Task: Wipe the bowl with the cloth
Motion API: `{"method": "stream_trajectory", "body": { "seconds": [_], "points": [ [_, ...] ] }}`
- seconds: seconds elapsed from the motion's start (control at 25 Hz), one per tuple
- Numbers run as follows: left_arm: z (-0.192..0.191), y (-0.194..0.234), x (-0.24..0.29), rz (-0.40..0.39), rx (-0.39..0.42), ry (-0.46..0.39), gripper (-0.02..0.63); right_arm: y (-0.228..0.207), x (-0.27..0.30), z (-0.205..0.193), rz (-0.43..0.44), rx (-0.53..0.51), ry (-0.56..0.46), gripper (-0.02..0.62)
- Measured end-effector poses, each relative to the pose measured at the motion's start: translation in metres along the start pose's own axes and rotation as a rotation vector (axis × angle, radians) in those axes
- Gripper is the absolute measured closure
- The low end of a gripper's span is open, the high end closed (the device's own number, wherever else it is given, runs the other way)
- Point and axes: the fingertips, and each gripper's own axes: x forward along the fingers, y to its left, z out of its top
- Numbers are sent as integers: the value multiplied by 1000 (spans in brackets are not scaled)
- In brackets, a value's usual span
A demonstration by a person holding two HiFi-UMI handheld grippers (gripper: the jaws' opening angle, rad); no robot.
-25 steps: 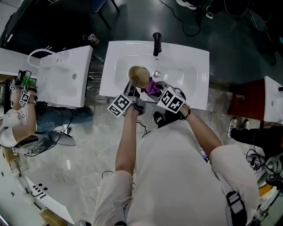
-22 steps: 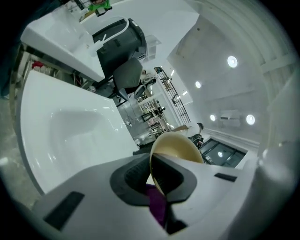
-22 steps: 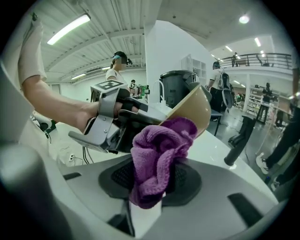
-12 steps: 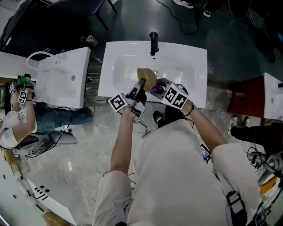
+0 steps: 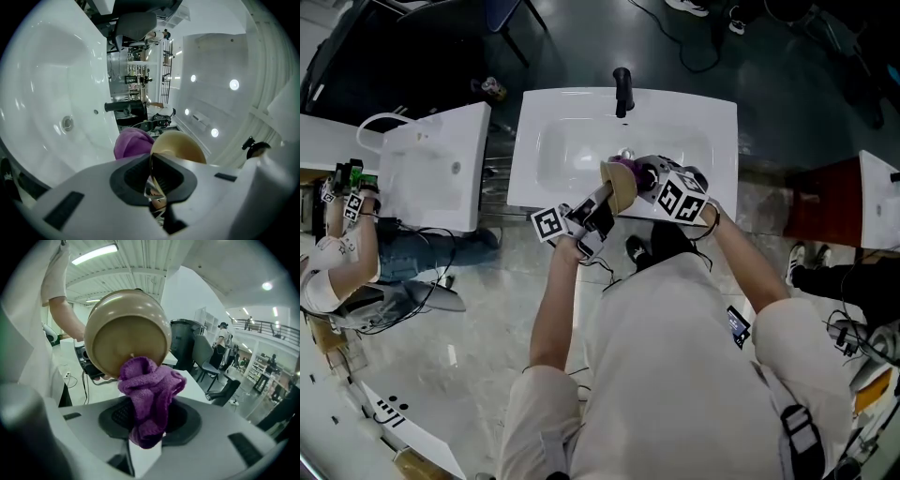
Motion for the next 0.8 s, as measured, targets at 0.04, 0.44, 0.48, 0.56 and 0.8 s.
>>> {"method": "stream_trajectory", "body": {
  "seconds": [0.04,0.44,0.48,0.56,0.8],
  "points": [
    [-3,1,-1,5,-2,11,588,-2,-2,0,-5,-4,0,471],
    [5,23,-12,124,59,-7,588,-21,-18,-4,-58,73,-24,472],
    [9,26,-13,135,58,-30,588,-19,-18,-5,-56,84,-26,472],
    [17,33,-16,162,56,-73,588,-12,-17,-8,-42,93,-24,472],
    [43,51,-19,305,157,-128,588,12,-15,-12,-4,110,-22,474]
  ]
}}
